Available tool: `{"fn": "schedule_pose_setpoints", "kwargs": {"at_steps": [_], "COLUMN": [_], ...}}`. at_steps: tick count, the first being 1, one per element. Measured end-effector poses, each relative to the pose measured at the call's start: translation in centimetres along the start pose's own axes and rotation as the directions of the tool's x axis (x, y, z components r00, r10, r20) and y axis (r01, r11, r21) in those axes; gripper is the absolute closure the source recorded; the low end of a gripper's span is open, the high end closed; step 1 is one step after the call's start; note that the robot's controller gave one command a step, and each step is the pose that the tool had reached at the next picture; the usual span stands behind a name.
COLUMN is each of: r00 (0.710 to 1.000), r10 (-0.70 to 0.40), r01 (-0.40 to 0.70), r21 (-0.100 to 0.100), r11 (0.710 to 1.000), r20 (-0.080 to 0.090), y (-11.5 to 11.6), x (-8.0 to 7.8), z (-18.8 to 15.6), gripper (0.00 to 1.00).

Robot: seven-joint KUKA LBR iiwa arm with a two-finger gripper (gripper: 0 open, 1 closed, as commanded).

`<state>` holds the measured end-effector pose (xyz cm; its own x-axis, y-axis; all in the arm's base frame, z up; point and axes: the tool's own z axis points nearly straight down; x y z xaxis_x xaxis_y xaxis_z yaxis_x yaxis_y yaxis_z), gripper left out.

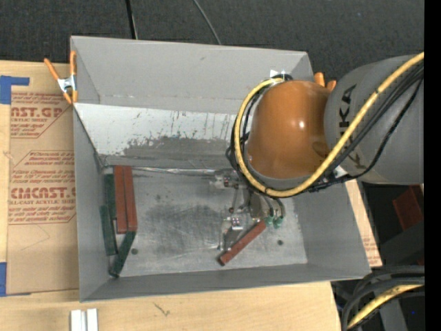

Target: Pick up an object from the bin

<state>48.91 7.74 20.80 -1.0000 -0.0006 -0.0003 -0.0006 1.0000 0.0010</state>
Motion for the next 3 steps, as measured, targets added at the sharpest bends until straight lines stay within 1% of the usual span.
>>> {"fn": "schedule_pose_setpoints", "kwargs": {"at_steps": [1,2,3], "r00": [1.000,1.000,1.000], "r10": [-0.020,-0.003,-0.003], "r01": [0.020,0.003,0.003], "r21": [0.000,-0.007,-0.007], "r11": [1.000,1.000,1.000], "r20": [0.006,-0.028,-0.027], "y": [-2.3,-7.1,-7.1], "x": [-0.4,-1.0,-1.0], "z": [5.7,13.1,13.1], "gripper": [0.00,1.00,1.00]}}
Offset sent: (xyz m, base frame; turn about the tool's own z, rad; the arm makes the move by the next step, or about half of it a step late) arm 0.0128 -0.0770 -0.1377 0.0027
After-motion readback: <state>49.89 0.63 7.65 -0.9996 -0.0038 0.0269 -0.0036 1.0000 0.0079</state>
